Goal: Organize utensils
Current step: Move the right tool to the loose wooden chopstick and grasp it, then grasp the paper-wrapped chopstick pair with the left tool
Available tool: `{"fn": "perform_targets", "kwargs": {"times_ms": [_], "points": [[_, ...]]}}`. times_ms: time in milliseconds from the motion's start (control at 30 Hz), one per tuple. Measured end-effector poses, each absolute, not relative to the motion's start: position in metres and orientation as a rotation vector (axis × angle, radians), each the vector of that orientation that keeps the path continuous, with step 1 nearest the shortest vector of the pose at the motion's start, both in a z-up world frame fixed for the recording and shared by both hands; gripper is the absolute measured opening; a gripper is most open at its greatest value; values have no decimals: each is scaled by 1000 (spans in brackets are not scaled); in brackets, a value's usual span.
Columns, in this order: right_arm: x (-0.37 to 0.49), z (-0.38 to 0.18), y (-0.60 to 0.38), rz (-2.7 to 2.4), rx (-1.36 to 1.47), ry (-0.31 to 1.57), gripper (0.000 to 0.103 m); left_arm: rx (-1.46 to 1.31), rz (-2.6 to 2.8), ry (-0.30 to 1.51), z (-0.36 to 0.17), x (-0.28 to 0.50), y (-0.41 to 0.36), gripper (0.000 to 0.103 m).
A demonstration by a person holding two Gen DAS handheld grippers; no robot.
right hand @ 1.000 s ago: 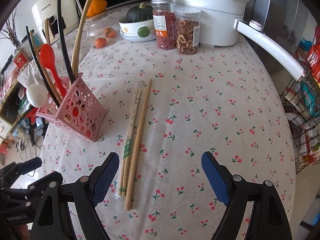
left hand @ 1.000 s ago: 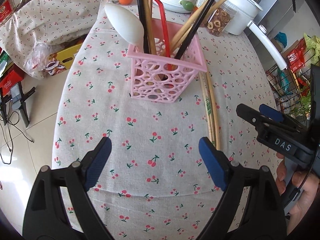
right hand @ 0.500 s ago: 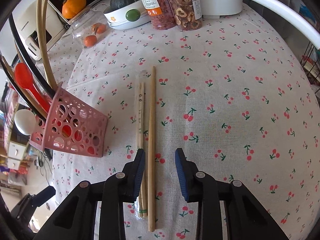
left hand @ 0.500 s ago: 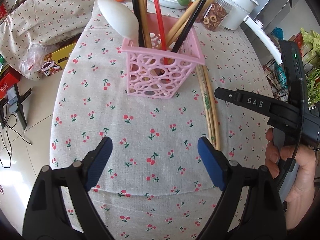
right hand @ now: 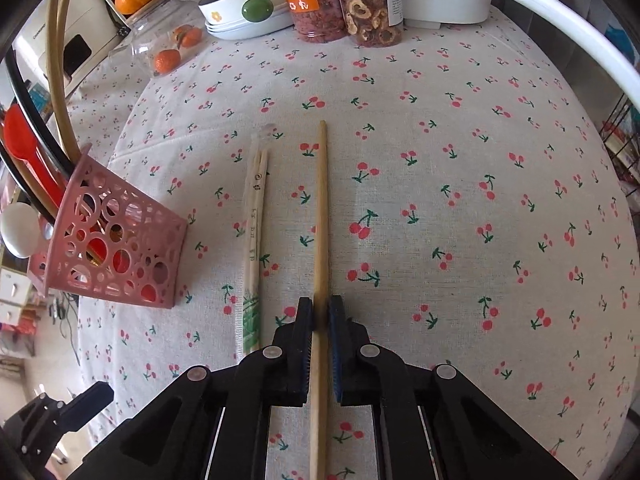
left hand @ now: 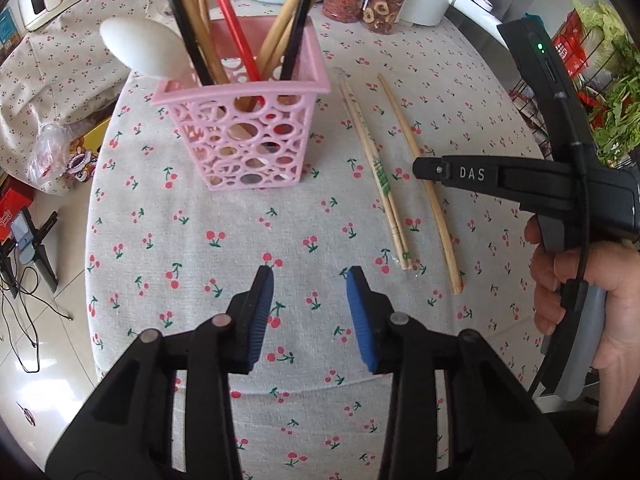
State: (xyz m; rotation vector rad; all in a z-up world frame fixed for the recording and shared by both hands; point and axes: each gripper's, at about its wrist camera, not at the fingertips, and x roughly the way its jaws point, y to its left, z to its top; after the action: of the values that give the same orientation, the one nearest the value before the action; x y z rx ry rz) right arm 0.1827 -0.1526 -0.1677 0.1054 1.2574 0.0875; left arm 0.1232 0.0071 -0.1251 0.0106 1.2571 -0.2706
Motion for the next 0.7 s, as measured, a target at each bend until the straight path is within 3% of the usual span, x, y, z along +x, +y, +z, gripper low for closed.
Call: {"fn": "perform_targets", "kwargs": {"times_ms": [100,467,567,700], "points": [[174,-163,-178,65,128,1262,8,13,-301,1265,-133,128,-14,32],[130,-154,-245,97,207,1304,8,148,-226,1208,-156,151,-72,26],[118,-154,-247,133,204,1322,8,165,-252,1217,-154,148,-70,14],[102,-152,-249,177,168,1339,8,182,-325,1263,-153,132,-62,11]]}}
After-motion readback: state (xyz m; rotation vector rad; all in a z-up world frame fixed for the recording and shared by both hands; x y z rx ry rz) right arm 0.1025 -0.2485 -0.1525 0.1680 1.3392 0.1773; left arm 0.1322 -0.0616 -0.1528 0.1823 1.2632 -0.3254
